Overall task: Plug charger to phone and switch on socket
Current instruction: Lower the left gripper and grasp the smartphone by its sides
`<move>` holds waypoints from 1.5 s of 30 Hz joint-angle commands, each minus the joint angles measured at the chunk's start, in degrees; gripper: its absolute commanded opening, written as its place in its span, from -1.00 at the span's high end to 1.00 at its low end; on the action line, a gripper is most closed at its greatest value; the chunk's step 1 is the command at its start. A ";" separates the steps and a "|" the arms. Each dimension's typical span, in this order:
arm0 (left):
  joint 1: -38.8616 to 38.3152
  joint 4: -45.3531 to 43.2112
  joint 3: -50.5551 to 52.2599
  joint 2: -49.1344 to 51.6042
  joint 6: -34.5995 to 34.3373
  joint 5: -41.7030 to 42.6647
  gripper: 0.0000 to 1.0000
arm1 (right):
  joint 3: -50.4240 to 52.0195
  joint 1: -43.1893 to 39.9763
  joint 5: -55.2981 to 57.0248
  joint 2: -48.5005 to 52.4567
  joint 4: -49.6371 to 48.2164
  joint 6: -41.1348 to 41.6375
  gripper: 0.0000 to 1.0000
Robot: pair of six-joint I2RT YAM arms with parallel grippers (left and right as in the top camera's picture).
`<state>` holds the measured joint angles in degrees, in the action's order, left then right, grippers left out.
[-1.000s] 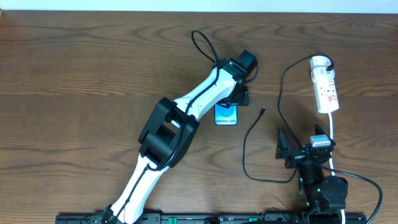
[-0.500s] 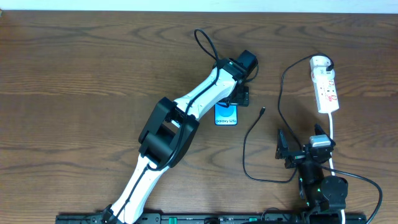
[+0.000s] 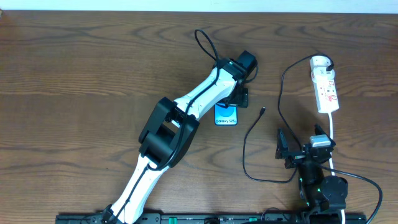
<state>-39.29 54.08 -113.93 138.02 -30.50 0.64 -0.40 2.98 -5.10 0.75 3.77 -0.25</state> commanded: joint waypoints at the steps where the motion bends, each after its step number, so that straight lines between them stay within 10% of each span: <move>1: -0.02 0.85 -0.20 3.02 -1.07 0.15 -0.97 | 0.09 0.44 0.26 -0.07 0.26 0.61 -0.98; 45: 0.76 1.55 -0.22 0.83 -1.05 0.17 -0.60 | 0.09 0.44 0.24 -0.07 0.26 0.63 -0.98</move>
<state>-39.16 54.61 -113.95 138.02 -31.29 0.71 -0.40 2.98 -5.10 0.75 3.77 -0.25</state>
